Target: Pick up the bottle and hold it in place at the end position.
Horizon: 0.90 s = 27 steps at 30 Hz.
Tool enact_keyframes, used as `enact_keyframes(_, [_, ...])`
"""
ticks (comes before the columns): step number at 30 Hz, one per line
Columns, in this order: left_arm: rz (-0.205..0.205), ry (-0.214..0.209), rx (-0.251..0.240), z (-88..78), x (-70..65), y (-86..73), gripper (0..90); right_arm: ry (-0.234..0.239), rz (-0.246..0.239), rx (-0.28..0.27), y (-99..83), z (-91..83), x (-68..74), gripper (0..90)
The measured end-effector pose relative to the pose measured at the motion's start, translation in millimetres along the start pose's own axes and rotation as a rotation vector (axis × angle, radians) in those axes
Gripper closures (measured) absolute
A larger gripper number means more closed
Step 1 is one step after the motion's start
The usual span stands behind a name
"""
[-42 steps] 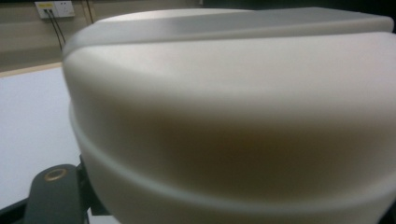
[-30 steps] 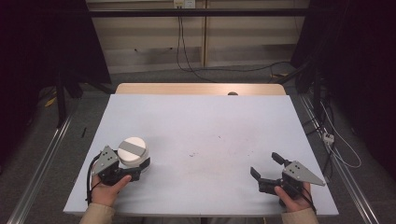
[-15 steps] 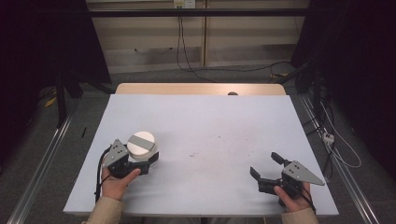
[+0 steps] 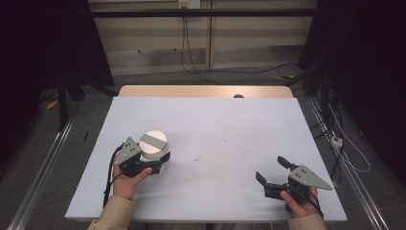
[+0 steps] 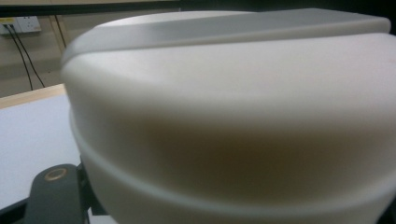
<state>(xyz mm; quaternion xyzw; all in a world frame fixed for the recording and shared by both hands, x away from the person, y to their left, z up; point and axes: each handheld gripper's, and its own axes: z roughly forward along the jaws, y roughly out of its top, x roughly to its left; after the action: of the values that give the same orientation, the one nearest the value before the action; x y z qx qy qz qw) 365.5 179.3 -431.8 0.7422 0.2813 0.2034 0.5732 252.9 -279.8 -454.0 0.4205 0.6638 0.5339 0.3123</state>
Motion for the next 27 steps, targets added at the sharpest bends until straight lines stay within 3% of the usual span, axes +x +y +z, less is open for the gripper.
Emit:
enact_keyframes(4, [-0.009,-0.012,-0.002,6.7,-1.0,2.5,18.6,0.001,-0.001,0.002,0.0,0.1,0.0,4.0])
enact_keyframes(14, [0.02,-0.022,0.003,20.2,-2.2,9.8,18.6,0.003,-0.004,0.002,0.2,0.6,0.8,4.0])
enact_keyframes(27, [0.009,-0.044,0.008,36.8,-4.1,16.0,18.6,0.006,-0.009,0.004,0.3,1.3,1.1,4.1])
